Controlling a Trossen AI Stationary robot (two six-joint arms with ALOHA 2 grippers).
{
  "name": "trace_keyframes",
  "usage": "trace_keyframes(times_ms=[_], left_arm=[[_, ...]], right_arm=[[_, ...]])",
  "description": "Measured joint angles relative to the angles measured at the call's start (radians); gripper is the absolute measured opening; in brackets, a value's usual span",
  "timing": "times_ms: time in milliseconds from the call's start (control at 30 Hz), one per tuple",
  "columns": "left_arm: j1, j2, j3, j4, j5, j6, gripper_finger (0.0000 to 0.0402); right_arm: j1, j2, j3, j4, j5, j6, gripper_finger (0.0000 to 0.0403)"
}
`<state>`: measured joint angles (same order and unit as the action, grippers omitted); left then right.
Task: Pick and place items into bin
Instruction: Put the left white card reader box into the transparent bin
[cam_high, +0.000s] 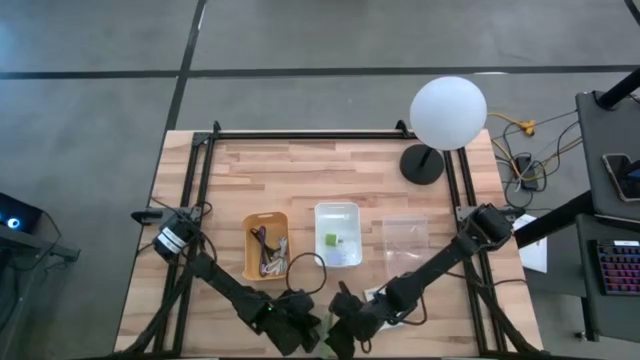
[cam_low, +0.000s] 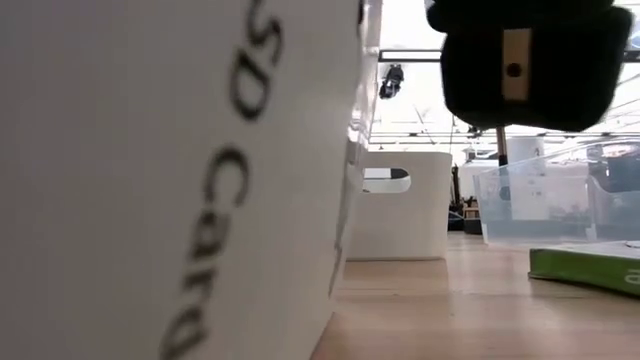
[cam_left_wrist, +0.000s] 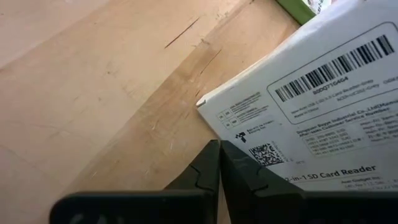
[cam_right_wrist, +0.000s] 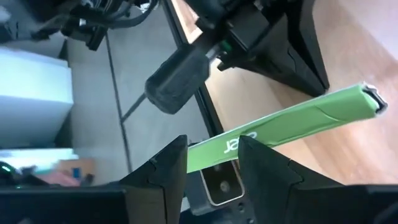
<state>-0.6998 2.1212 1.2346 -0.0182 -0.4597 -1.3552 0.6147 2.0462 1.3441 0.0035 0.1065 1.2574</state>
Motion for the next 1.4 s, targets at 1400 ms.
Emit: trace_keyframes(times_ms=[1400], left_arm=[[-0.035,0.0,0.0,0.035,0.027,-0.001,0.0]], right_arm=[[-0.089,-0.038,0.241,-0.552,0.074,-1.347,0.0137]])
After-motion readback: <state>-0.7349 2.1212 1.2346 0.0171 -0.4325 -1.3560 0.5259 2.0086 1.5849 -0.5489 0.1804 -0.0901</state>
